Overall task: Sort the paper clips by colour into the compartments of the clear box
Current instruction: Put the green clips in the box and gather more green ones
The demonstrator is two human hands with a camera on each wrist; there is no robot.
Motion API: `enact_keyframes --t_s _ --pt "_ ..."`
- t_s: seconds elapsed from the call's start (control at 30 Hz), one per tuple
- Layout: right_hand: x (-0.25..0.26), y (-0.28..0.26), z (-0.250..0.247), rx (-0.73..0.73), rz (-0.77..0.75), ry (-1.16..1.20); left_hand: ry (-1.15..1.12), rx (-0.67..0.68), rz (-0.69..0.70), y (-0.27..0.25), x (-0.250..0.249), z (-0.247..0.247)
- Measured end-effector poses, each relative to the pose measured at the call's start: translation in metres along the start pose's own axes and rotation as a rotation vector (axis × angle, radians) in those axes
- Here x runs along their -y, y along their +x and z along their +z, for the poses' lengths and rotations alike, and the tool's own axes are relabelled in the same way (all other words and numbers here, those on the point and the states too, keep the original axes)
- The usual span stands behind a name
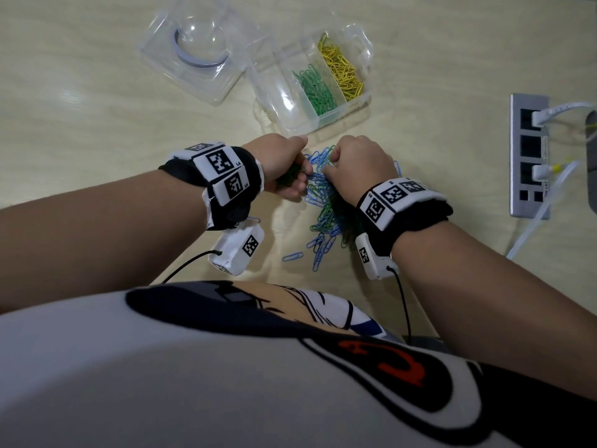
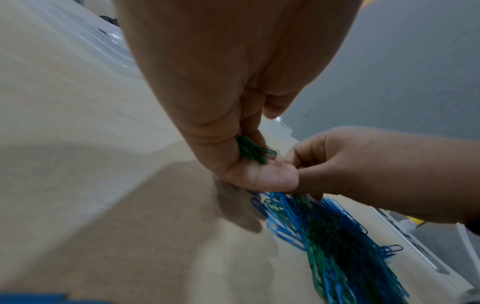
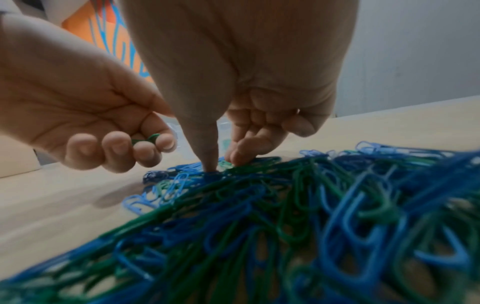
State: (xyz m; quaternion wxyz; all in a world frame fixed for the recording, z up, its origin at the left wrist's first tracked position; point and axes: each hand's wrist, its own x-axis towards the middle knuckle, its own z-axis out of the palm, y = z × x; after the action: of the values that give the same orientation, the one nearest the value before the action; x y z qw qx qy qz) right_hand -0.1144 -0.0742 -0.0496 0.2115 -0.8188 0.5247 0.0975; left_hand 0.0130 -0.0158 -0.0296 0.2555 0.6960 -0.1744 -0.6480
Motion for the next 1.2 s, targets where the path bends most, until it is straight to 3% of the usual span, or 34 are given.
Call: enact_keyframes --t_s 0.2,0.37,0.47,0.57,0.67,0.77,0.9,1.03,1.1,1.2 --pt "0.003 -0.003 -0.01 0.028 -0.033 -0.058 -0.028 -0.007 -0.004 0.001 -0.001 0.0" --pt "0.014 -0.017 -0.019 0.036 -0.191 0.259 -0.063 -0.046 0.019 0.005 0.0 0.002" --pt "0.013 -0.014 -0.018 -0.014 -0.206 0.288 -0.083 -0.041 0.022 0.006 0.001 0.003" --pt "0.002 -0.007 -0.011 -0.05 -0.165 0.132 -0.083 -0.008 0.013 0.004 0.003 0.002" --pt "-0.004 -0.007 -0.001 0.027 -0.234 -0.027 -0.064 -0.007 0.01 0.004 0.004 -0.001" --pt "-0.004 -0.006 0.003 -0.007 -0.286 -0.105 -0.042 -0.022 0.012 0.004 0.005 -0.004" --pt "-0.004 -0.007 -0.003 -0.005 -0.286 -0.035 -0.04 -0.022 0.027 0.005 0.006 -0.008" --pt "-0.008 -0.01 -0.015 0.128 -0.243 0.168 -0.033 -0.019 0.024 0.005 0.008 -0.009" --pt "-0.014 -0.007 -0.016 0.089 -0.178 0.22 -0.032 -0.017 0.014 0.005 0.008 -0.009" --pt "-0.02 -0.001 -0.012 -0.051 -0.131 0.084 -0.022 -0.015 0.013 0.004 0.007 -0.008"
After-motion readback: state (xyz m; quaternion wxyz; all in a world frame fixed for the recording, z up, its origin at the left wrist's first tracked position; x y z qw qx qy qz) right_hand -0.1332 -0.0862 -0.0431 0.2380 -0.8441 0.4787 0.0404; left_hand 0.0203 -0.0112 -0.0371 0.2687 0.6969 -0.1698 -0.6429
